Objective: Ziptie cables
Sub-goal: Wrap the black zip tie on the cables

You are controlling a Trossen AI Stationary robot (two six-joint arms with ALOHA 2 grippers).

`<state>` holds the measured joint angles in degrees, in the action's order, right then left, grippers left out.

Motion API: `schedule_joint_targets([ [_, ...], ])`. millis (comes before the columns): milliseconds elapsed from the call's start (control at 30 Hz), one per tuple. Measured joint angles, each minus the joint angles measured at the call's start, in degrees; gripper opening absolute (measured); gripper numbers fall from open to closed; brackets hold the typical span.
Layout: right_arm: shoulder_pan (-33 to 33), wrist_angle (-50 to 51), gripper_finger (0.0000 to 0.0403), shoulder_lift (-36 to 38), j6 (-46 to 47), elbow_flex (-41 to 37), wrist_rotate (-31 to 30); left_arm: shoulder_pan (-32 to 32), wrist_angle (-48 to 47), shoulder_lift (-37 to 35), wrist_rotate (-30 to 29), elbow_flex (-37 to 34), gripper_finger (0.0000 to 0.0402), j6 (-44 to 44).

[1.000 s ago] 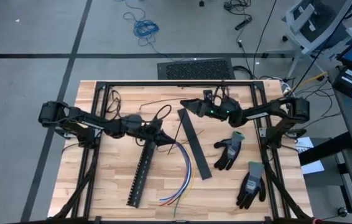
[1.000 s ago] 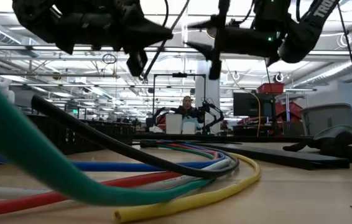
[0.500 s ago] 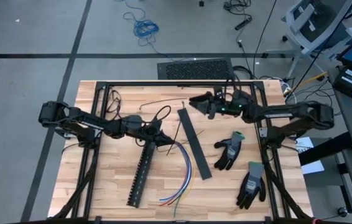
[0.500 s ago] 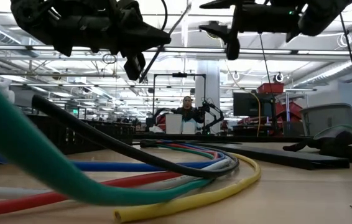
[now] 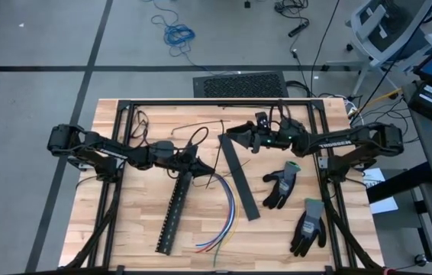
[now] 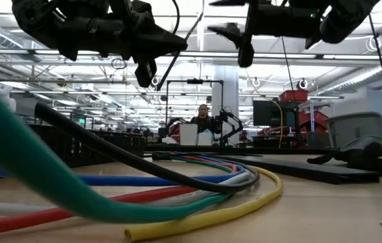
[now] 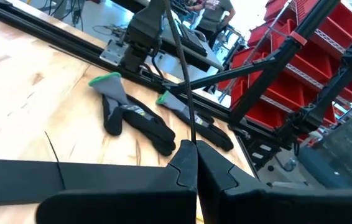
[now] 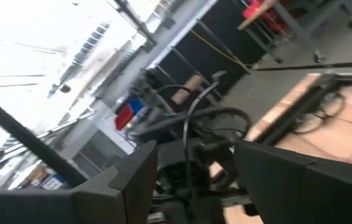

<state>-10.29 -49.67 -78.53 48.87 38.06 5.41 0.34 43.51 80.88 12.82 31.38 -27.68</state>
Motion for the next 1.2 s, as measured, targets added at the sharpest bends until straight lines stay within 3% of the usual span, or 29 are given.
schedule_joint_targets([
  [233,-0.25,-9.24,0.0206,-3.99,3.69,0.03,0.07,0.01,0.19,0.0,-1.3,0.0,0.0,-0.5],
  [633,-0.57,-6.65,0.0205,-7.41,0.74,8.22,2.62,-0.87,-0.26,0.0,-1.86,0.02,0.0,-0.55],
  [900,-1.24,-0.4,0.0191,-6.19,-0.47,8.63,6.31,-1.14,-0.41,-1.09,-1.84,0.02,0.0,-0.59],
  [1200,-1.89,-0.43,0.0188,-5.88,-1.11,8.64,7.19,-1.25,-4.02,-4.3,-1.58,0.07,0.0,-0.57],
])
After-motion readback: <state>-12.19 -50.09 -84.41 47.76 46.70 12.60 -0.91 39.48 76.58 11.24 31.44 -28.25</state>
